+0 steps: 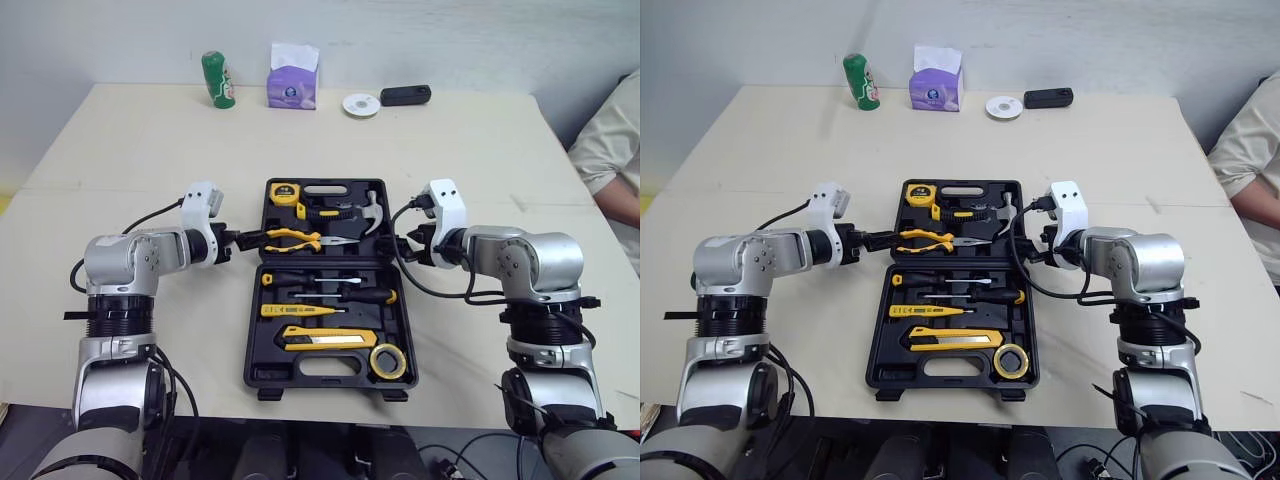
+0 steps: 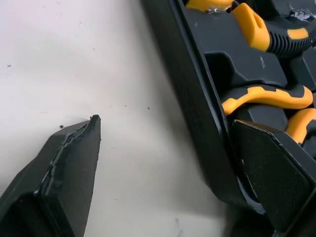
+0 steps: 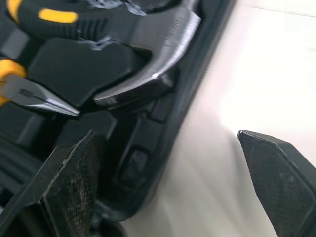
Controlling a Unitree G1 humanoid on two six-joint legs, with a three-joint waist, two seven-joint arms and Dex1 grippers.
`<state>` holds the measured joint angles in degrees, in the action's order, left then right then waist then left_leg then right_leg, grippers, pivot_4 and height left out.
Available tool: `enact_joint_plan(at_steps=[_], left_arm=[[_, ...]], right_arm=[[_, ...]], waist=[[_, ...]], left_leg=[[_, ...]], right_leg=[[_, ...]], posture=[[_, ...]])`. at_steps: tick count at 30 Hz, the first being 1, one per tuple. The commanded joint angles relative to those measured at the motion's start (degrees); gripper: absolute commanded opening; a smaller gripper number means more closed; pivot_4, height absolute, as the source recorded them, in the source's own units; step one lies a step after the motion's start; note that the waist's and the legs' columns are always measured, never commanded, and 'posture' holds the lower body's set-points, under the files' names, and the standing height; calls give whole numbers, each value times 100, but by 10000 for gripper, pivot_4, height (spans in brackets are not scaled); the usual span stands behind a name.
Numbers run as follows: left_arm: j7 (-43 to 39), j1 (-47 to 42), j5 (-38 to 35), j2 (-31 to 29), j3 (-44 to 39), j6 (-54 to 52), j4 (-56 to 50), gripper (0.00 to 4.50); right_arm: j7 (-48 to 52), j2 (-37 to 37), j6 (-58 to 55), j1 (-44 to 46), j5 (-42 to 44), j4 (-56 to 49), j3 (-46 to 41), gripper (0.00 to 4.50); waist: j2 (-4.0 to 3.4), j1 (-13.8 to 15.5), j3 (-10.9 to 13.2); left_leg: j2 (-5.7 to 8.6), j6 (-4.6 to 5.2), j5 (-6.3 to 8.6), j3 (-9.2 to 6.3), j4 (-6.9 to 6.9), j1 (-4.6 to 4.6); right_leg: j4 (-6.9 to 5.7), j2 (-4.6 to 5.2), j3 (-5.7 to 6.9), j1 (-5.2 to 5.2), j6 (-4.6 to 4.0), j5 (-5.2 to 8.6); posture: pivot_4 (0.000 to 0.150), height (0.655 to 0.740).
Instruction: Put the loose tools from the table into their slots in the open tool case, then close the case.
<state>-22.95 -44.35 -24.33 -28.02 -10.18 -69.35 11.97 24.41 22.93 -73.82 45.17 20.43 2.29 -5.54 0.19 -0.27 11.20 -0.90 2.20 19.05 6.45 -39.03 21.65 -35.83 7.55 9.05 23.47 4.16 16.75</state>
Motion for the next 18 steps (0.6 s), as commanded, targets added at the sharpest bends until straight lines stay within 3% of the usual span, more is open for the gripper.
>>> enact_joint_plan(at_steps=[1,4,7,9,11,18], left_arm=[[40,-107,-15,64,10,-46,-108,44982],[76,-120,11,108,21,-22,-74,44982],[21,-92,-11,97,75,-27,-115,37059],[44,-77,43,68,152,-28,-146,28360],[59,-75,56,69,168,-26,-154,28188],[-19,-53,84,57,339,89,-167,28188]], right_arm=[[-210,-73,16,217,4,83,-209,44717],[-269,-72,88,252,-16,181,-197,44717],[-266,-45,227,257,-46,219,-101,45000],[-264,-37,263,251,-40,217,-73,39317],[-260,-19,281,240,-38,206,-42,31462],[-154,67,518,159,-84,234,215,31462]], waist=[[0,-2,0],[0,0,0],[0,-2,0],[0,-5,0],[0,-12,0],[0,-28,0]], left_leg=[[0,0,-1,1,0,0],[0,-1,-2,2,1,0],[0,-1,-2,3,1,0],[0,-1,-2,4,1,0],[0,-2,-2,5,2,-1],[-1,-4,-3,9,2,-3]], right_leg=[[-1,0,-1,1,0,0],[-2,0,-3,2,0,0],[-2,1,-3,4,0,0],[-2,0,-4,4,0,0],[-3,0,-5,4,0,0],[-6,-1,-9,6,0,0]], posture=[[1500,7316],[1500,7316],[1500,7316],[1500,7316],[1500,7316],[1500,7316]])
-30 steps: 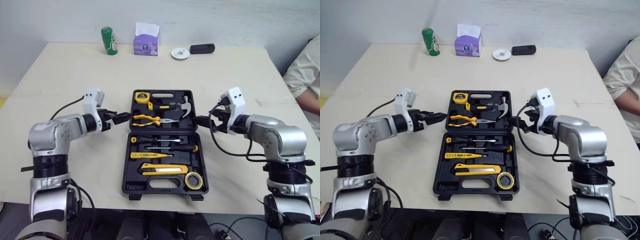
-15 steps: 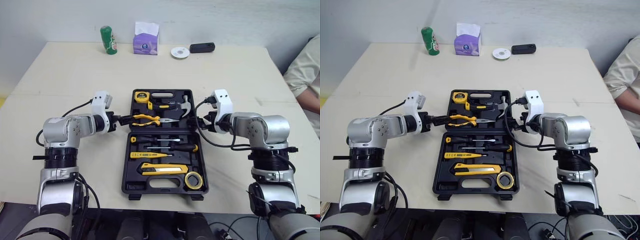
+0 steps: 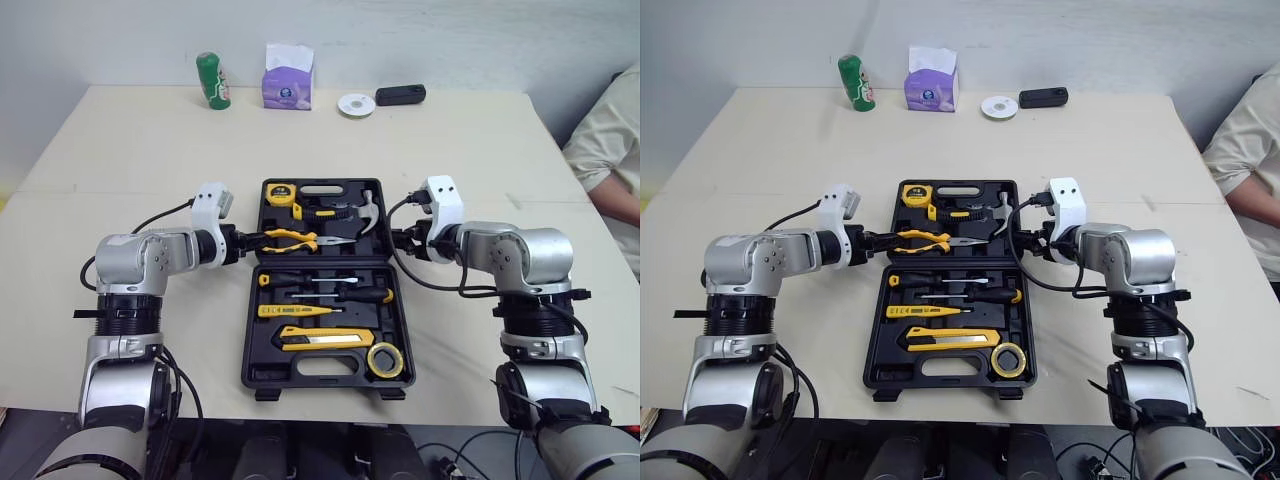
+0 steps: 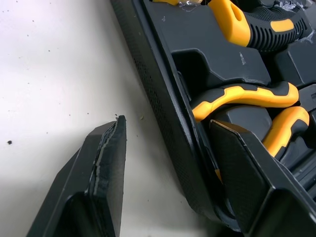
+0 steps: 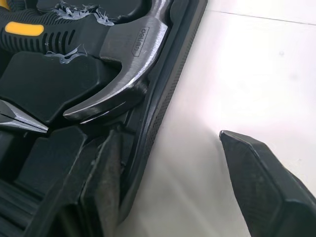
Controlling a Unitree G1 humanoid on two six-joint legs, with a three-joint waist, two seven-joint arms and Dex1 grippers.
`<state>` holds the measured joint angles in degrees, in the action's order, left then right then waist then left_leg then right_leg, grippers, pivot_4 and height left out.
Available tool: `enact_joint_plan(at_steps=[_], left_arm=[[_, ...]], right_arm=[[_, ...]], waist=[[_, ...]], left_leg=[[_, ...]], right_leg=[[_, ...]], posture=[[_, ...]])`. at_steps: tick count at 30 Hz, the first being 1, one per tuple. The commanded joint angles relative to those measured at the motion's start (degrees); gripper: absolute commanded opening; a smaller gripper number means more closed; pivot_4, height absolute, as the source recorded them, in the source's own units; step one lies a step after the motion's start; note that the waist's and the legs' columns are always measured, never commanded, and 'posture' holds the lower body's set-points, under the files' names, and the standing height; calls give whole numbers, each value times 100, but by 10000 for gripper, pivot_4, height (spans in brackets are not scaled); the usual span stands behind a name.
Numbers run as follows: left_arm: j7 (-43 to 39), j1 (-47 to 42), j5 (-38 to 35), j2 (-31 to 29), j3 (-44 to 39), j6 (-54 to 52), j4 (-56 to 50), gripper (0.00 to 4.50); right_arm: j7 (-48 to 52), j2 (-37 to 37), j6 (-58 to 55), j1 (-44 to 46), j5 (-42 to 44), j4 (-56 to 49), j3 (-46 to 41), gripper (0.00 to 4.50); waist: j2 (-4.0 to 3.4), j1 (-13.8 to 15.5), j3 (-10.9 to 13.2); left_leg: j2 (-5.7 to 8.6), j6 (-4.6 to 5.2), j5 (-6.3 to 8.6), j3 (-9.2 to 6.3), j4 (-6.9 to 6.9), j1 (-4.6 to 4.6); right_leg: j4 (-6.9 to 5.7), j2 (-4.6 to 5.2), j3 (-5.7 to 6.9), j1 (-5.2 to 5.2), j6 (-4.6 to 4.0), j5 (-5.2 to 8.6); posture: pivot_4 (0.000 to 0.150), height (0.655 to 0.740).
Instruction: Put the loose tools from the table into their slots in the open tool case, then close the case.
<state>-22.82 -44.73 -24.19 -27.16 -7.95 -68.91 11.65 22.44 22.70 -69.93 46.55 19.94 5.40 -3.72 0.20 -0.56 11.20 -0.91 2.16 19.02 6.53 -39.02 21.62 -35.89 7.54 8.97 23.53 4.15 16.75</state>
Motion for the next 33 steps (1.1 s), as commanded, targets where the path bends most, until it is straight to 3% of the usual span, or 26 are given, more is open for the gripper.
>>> enact_joint_plan(at_steps=[1,7,8,11,14,16,27,33], left_arm=[[-32,-17,85,-32,131,68,-115,28188],[-93,-42,133,-41,229,166,-45,28188],[-134,-12,93,-41,233,141,-120,25698],[-150,65,55,-35,246,67,-259,16386],[-147,112,70,-34,289,50,-301,5122],[-171,143,43,-20,323,42,-347,3017],[-287,211,-176,214,220,211,-660,2544],[-285,31,-113,350,-30,772,-584,1952]], right_arm=[[42,100,151,17,-50,-58,51,31462],[81,152,259,37,-117,60,176,31462],[97,160,267,19,-121,50,201,31050],[84,173,258,-38,-136,-15,251,22596],[33,188,220,-59,-161,-70,296,8015],[2,165,160,-60,-140,-127,295,84],[-301,-67,199,69,-69,-231,6,0],[-496,-306,772,175,-103,-304,-207,0]], waist=[[0,0,0],[0,5,0],[0,8,0],[0,9,0],[1,9,-1],[3,10,-2],[4,19,-3],[4,24,-2]], left_leg=[[0,0,0,0,0,0],[0,0,0,1,0,0],[0,0,0,1,0,0],[0,0,0,1,0,0],[0,0,0,1,0,-7],[0,0,0,1,0,-9],[0,0,0,2,0,-9],[0,0,0,2,0,-4]], right_leg=[[0,0,0,0,0,0],[0,1,0,0,0,0],[1,1,0,0,0,0],[1,1,0,-1,0,0],[-1,1,-2,-4,0,0],[-1,1,-3,-5,0,0],[0,3,-3,-6,0,0],[0,3,-2,-1,0,0]], posture=[[1500,7316],[1500,7316],[1500,7316],[1500,7316],[1500,7316],[1500,7316],[1500,7316],[1500,7316]])
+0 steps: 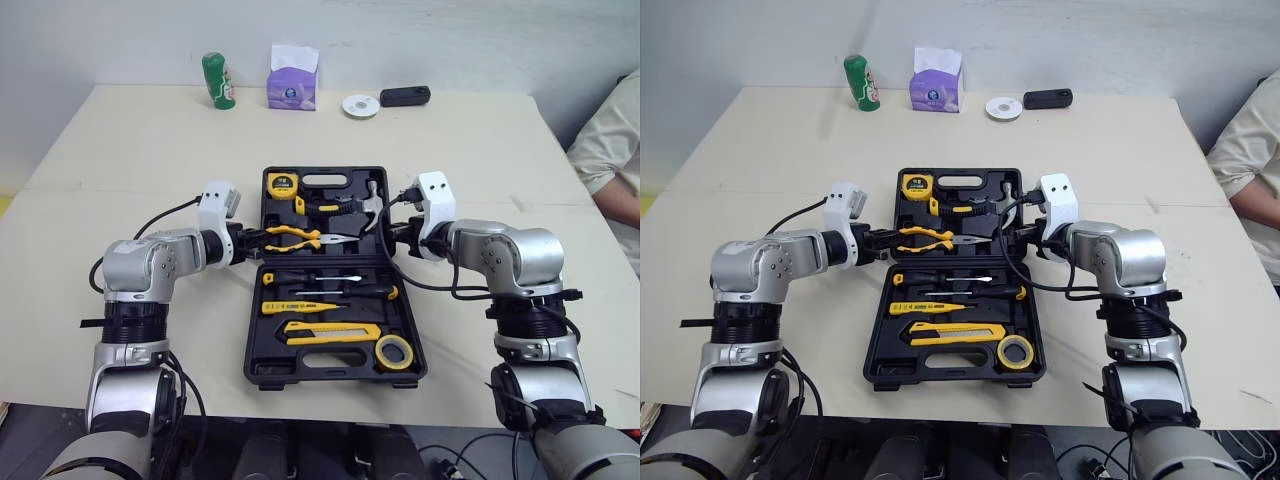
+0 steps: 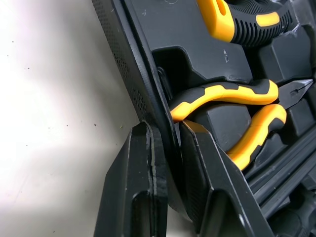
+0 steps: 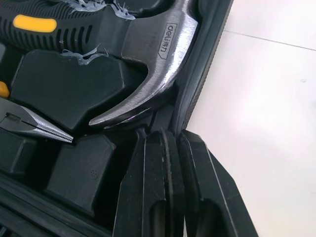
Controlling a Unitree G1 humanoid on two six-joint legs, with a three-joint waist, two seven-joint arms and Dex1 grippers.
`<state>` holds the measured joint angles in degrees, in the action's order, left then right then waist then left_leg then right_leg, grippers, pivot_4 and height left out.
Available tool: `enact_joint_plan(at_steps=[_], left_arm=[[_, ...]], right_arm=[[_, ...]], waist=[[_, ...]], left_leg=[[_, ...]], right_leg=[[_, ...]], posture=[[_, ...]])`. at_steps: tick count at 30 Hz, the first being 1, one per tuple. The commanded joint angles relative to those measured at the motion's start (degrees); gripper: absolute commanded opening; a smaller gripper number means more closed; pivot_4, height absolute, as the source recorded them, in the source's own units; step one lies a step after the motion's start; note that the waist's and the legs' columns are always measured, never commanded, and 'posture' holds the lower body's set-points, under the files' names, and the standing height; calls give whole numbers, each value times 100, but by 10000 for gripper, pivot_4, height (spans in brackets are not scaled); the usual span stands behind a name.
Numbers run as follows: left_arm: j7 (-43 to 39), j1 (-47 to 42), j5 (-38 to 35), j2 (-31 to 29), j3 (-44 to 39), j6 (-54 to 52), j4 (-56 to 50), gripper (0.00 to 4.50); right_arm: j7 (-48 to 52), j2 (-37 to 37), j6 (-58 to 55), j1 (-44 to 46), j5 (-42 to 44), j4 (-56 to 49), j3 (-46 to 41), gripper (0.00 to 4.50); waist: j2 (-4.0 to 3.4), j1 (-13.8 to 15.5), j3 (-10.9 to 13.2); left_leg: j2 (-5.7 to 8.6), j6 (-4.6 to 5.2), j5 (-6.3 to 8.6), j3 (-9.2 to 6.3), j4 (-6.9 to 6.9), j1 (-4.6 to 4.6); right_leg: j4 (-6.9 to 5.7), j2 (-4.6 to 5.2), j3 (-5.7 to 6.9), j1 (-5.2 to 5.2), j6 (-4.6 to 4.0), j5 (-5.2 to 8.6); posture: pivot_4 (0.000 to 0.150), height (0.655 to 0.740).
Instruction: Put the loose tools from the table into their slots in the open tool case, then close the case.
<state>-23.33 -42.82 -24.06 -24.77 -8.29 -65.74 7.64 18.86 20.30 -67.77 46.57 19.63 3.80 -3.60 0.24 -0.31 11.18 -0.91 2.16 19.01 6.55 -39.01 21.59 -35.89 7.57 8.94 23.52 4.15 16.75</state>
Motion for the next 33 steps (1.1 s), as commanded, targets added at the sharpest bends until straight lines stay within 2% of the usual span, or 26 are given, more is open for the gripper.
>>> enact_joint_plan(at_steps=[1,5,11,14,17,19,23,25,27,29,32,33], left_arm=[[-247,-219,-73,122,-14,711,-167,1941],[-336,-381,124,114,28,1515,-91,1247],[-781,-256,980,-201,633,3616,-28,401],[-886,256,1540,-389,1009,4701,72,157],[-810,612,1743,-378,1045,5354,101,29],[-505,1155,2194,-462,1107,6160,27,29],[-95,1923,2589,-576,963,6781,-375,29],[-106,2293,2490,-667,778,6776,-808,9437],[-296,2594,2073,-820,439,6212,-1405,16890],[-707,2887,1147,-1035,4,5098,-2088,26446],[-1811,3761,-777,-2033,-1329,3166,-3087,39560],[-2304,4204,-1259,-2428,-1909,2633,-3227,39560]], right_arm=[[-181,-94,739,189,-120,-151,-222,0],[-204,-174,1299,192,-128,-121,-277,0],[488,342,3441,-531,-855,-419,450,0],[743,539,4792,-1152,-1335,-497,850,0],[818,629,5844,-1596,-1658,-449,1023,0],[666,879,7249,-2105,-2296,-324,1252,0],[218,1267,8874,-2615,-3267,-40,1417,0],[158,1435,9400,-2828,-3436,-48,1397,0],[399,1633,9529,-3124,-3147,-536,1213,8071],[798,1926,9136,-3422,-2675,-1303,933,17411],[2077,3053,7224,-4442,-657,-3048,45,31720],[2461,3395,6597,-4944,29,-3448,-480,31720]], waist=[[-1,-1,1],[-1,1,1],[0,6,1],[0,-7,1],[1,-3,1],[4,17,0],[5,0,-1],[4,-24,-1],[3,-33,0],[9,-25,9],[-1,-33,36],[-2,-28,38]], left_leg=[[0,0,0,0,0,4],[0,1,-3,0,-2,33],[12,10,-11,11,0,104],[14,12,-11,19,6,102],[13,13,-11,32,17,82],[10,16,-13,28,11,83],[6,16,-13,22,8,37],[3,14,-10,24,14,-8],[0,8,-6,27,28,-35],[-7,5,-5,25,31,-31],[-14,4,-6,19,21,-18],[-16,5,-5,13,23,-12]], right_leg=[[0,0,1,4,0,0],[0,-3,5,30,0,0],[-9,-24,8,105,2,-1],[-3,-25,12,105,2,-1],[-1,-22,13,98,4,-2],[-3,-15,12,95,4,-3],[3,8,-1,44,6,-3],[7,9,-6,3,6,-3],[12,10,-15,-14,5,-3],[8,7,-16,-8,2,-1],[3,5,-14,1,-1,0],[9,4,-14,3,-2,1]], posture=[[1500,7316],[1500,7316],[1500,7316],[1500,7316],[1500,7316],[1500,7316],[1500,7316],[1500,7316],[1500,7316],[1500,7316],[1500,7316],[1500,7316]])
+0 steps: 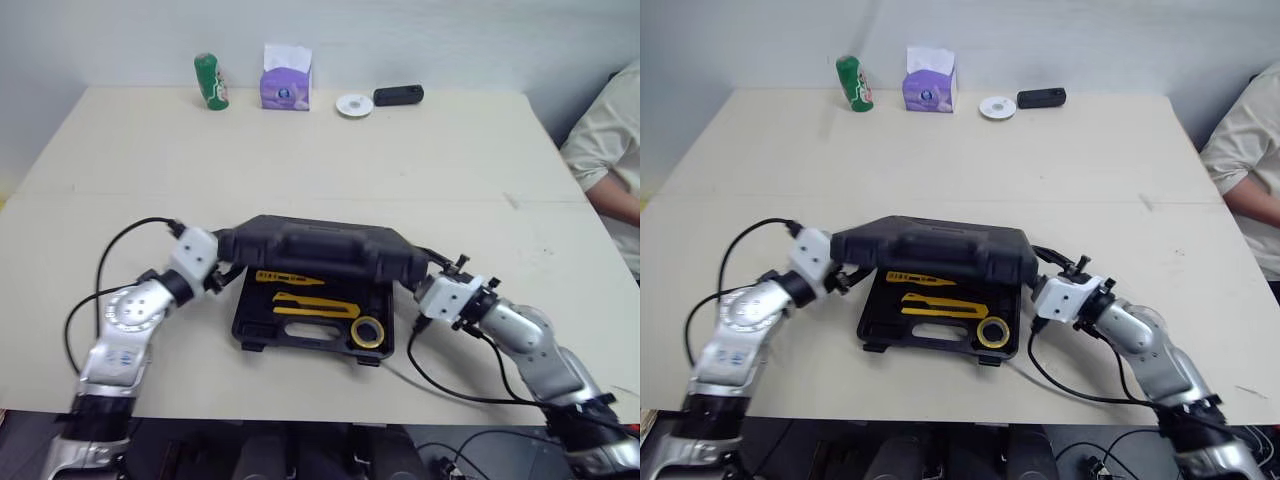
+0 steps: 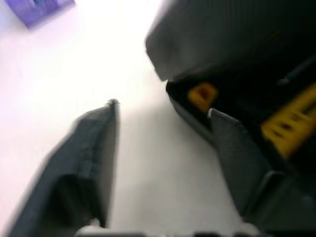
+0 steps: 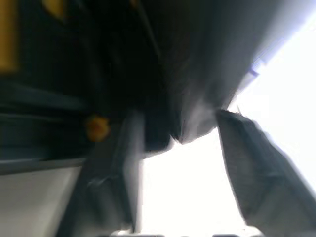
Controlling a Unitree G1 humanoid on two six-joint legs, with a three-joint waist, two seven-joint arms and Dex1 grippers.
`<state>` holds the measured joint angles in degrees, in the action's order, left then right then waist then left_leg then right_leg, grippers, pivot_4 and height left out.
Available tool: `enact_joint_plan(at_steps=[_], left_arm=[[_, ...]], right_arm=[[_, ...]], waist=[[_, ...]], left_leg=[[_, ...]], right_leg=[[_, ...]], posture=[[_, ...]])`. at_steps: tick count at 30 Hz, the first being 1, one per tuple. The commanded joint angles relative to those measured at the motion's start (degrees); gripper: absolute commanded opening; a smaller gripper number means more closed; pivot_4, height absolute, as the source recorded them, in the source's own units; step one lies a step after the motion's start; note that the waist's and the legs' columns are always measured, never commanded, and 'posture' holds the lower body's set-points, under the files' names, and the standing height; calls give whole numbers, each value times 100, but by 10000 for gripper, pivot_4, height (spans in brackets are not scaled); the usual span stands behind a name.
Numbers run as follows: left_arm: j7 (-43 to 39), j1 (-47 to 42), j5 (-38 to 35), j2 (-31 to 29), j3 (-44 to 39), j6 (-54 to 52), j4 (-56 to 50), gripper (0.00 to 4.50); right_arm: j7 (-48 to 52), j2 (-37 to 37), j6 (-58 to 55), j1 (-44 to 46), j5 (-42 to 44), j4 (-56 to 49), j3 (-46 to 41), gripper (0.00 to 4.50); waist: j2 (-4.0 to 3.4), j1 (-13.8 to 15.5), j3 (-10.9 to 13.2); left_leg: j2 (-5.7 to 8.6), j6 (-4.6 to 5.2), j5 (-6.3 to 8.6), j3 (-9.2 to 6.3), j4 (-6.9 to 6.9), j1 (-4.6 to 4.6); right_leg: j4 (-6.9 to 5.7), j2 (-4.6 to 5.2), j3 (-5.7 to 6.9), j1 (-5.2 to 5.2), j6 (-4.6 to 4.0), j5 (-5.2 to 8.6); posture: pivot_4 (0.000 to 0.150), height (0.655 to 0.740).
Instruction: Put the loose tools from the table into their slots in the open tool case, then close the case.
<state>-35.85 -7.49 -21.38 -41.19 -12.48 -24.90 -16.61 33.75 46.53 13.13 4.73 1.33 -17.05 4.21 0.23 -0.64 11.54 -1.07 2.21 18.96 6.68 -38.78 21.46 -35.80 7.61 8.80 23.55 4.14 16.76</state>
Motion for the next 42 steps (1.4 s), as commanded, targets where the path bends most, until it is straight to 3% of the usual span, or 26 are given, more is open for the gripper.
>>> enact_joint_plan(at_steps=[1,3,5,9,14,15,16,18,23,25,34,42], left_arm=[[-1339,971,-1842,-1051,-1867,-1801,-871,39560],[-1794,1475,-1956,-1458,-2620,-2084,-431,39560],[-1810,1464,-1904,-1607,-2867,-2092,73,39560],[-1317,677,-1569,-1597,-2263,-1940,625,39560],[-1298,181,-1206,-1467,-1474,-1509,749,39560],[-1291,102,-1174,-1445,-1377,-1458,777,37083],[-1296,15,-1126,-1420,-1283,-1365,818,33482],[-1281,-369,-1005,-1326,-972,-1217,1036,29709],[-1266,-1617,-492,-943,-10,-839,1901,6319],[-1302,-2315,-187,-628,452,-599,2519,424],[-1374,-4506,998,618,1483,804,5518,424],[-1566,-5789,1726,1412,1744,2275,7745,424]], right_arm=[[1179,988,-1910,-1097,2295,-1603,-1640,31720],[1800,1263,-2752,-2113,3012,-1756,-2583,31720],[2129,1342,-3316,-2718,3329,-1743,-3045,31720],[2410,1271,-3554,-3131,3223,-1803,-2789,31720],[2300,1048,-3636,-3083,3095,-2051,-2423,31720],[2278,1020,-3667,-3067,3107,-2077,-2401,32075],[2273,992,-3696,-3074,3118,-2113,-2384,27954],[2372,961,-3697,-3163,3149,-2230,-2294,24803],[2414,854,-3683,-2988,2968,-2163,-1708,105],[2385,757,-3627,-2737,2799,-2033,-1278,0],[2286,269,-3515,-1733,2217,-1448,-136,0],[2221,-44,-3446,-1134,1979,-1065,149,0]], waist=[[0,8,1],[0,63,1],[1,135,-2],[-2,252,-2],[-3,217,-1],[-3,190,-1],[-3,184,-1],[1,208,-1],[6,249,-1],[12,307,-5],[33,259,0],[50,209,-1]], left_leg=[[-1,2,2,-9,2,1],[-7,1,9,-35,-5,-18],[-7,5,38,-61,-6,-55],[-4,18,83,-72,-11,-49],[-2,-9,60,-66,0,-28],[-2,-8,60,-64,1,-28],[-3,-7,56,-57,7,-27],[-3,-3,54,-53,7,-27],[4,3,52,-54,-15,-25],[7,1,52,-56,-22,-29],[16,17,30,-35,-31,-16],[29,37,21,-33,-35,-13]], right_leg=[[7,-2,5,-5,-2,1],[32,-10,23,-50,-3,2],[83,-14,38,-104,-5,3],[85,-6,32,-101,-7,3],[88,-7,34,-78,-8,3],[88,-9,34,-78,-8,4],[78,-18,35,-78,-7,4],[77,-21,36,-81,-6,3],[90,-13,34,-86,6,-3],[83,-10,32,-89,12,-7],[48,-27,36,-77,14,-12],[53,-8,32,-79,35,-23]], posture=[[1500,7316],[1500,7316],[1500,7316],[1500,7316],[1500,7316],[1500,7316],[1500,7316],[1500,7316],[1500,7316],[1500,7316],[1500,7316],[1500,7316]])
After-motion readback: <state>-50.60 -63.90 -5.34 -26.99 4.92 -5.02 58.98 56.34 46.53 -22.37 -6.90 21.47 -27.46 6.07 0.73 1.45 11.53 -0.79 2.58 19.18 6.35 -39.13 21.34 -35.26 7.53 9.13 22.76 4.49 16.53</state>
